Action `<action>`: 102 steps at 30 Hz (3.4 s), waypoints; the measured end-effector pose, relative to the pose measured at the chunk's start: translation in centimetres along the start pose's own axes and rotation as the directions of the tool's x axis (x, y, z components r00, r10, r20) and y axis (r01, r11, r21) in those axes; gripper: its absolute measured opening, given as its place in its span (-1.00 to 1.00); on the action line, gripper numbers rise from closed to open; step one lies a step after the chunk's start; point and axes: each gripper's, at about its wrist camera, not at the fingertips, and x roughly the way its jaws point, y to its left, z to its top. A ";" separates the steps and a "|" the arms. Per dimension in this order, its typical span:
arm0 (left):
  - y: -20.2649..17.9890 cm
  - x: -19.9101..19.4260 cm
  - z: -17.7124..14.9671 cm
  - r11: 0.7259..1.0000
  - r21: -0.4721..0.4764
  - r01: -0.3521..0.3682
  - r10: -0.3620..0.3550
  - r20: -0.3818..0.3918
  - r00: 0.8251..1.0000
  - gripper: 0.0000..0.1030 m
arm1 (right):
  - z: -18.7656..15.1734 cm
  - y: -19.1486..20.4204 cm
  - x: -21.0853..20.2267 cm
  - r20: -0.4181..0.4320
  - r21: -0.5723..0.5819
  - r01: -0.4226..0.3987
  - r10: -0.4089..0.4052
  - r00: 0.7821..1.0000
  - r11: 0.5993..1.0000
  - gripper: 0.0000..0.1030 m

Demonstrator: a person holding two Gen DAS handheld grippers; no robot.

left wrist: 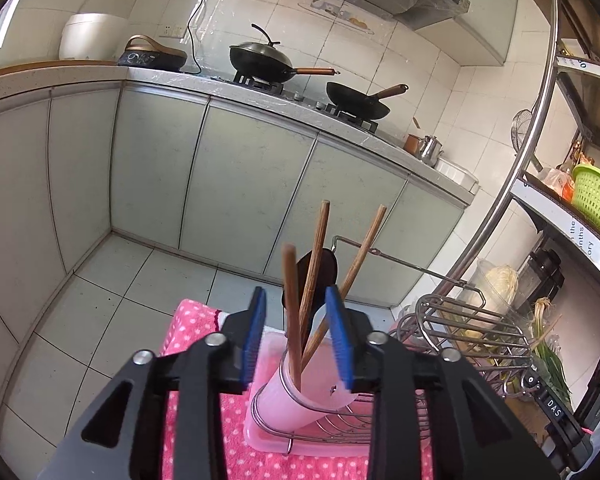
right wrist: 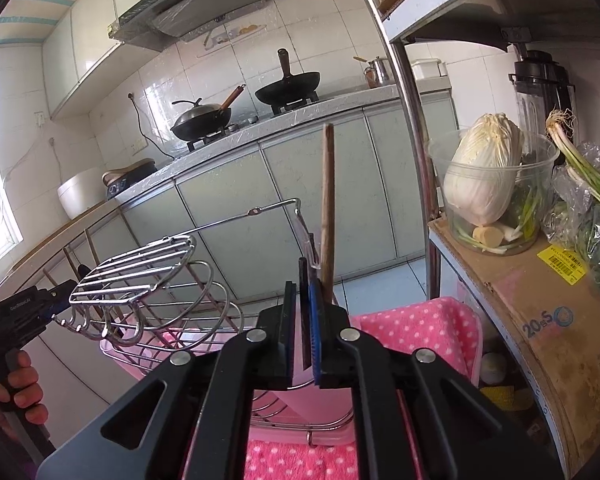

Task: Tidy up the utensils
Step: 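Open the left tool over the pink cup while the right tool drops its chopstick in, then lower the right tool and grasp the clear plastic spoon, then lower the left tool and grasp the gold spoon by its handle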

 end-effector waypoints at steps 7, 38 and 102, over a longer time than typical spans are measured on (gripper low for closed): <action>0.0 -1.5 0.3 1.000 0.013 -0.005 0.004 0.036 0.999 -0.03 | -0.1 1.0 -1.2 0.027 -0.037 -0.016 0.017 0.999 0.999 -0.26; 1.7 -9.4 -6.8 0.997 0.018 0.076 -0.076 -0.040 0.996 0.13 | -15.4 0.4 0.8 -0.600 0.293 -0.079 0.248 0.761 0.953 -0.17; -7.2 8.3 -18.2 0.979 0.191 0.076 0.091 -0.734 0.673 -0.95 | -18.5 -5.5 -0.3 -0.570 0.237 0.105 0.051 0.820 0.966 -0.91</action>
